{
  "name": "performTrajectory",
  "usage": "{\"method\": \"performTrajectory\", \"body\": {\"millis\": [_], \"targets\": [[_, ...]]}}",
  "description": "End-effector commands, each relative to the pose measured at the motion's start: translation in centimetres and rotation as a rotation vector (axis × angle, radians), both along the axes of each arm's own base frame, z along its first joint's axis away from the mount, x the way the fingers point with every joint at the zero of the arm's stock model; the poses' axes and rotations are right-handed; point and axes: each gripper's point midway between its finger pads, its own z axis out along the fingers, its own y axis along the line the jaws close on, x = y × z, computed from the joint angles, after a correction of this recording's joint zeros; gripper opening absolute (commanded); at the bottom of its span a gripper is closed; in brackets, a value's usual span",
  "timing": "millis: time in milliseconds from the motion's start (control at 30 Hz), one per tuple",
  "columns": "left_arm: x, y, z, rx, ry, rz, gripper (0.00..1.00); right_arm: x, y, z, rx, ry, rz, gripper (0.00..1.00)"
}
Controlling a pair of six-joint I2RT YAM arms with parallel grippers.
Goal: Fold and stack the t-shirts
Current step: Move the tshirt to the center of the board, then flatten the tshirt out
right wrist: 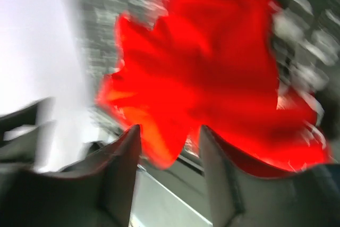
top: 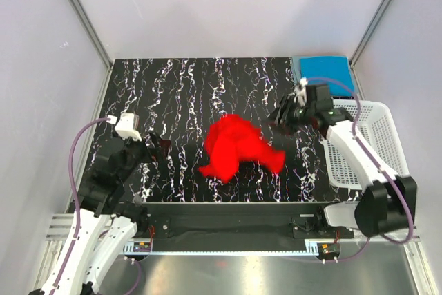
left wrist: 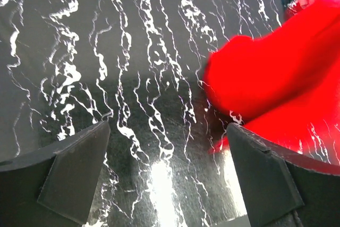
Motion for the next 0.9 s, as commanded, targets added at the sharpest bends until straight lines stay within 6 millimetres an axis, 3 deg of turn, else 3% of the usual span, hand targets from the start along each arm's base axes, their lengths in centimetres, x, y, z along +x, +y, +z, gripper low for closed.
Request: {"method": "performTrajectory", "body": {"millis": [0, 67, 133, 167, 233, 333, 467, 567, 667, 867], "targets": [[-0.6, -1.6, 1.8, -0.056, -0.013, -0.079, 0.99, -1.3, -2.4, -5.9, -0.176, 0.114, -0.075, 0.57], [-1.2, -3.4, 1.1, -0.105, 0.049, -0.166, 0.99, -2.4, -4.2, -8.2, -0.281, 0.176, -0.118, 0.61], [-1.8, -5.3, 0.6, -0.169, 0.105, -0.255, 0.99, -3.1, -5.1, -8.4, -0.32, 0.179, -0.14, 0.62], [-1.8, -6.0, -0.7, -0.206, 0.167, -0.27, 0.99, -3.6, -5.3, -8.9, -0.327, 0.186, -0.143, 0.62], [-1.7, -7.3, -1.5, -0.259, 0.208, -0.314, 0.97, -4.0, -5.4, -8.5, -0.313, 0.163, -0.155, 0.63], [-1.2, -8.4, -3.5, -0.351, 0.284, -0.301, 0.95, -4.8, -4.9, -9.7, -0.277, 0.177, -0.162, 0.62], [-0.8, -9.0, -7.6, -0.371, 0.387, -0.269, 0.91, -6.4, -4.4, -13.4, -0.291, 0.249, -0.154, 0.6], [-0.7, -9.5, -10.0, -0.331, 0.455, -0.241, 0.88, -7.0, -3.3, -14.9, -0.293, 0.264, -0.128, 0.59], [-0.5, -8.9, -11.6, -0.298, 0.484, -0.148, 0.79, -7.4, -1.1, -15.0, -0.296, 0.237, -0.079, 0.59], [0.4, -6.1, -12.3, -0.325, 0.411, 0.061, 0.77, -8.7, 3.8, -15.1, -0.348, 0.207, -0.031, 0.57]]}}
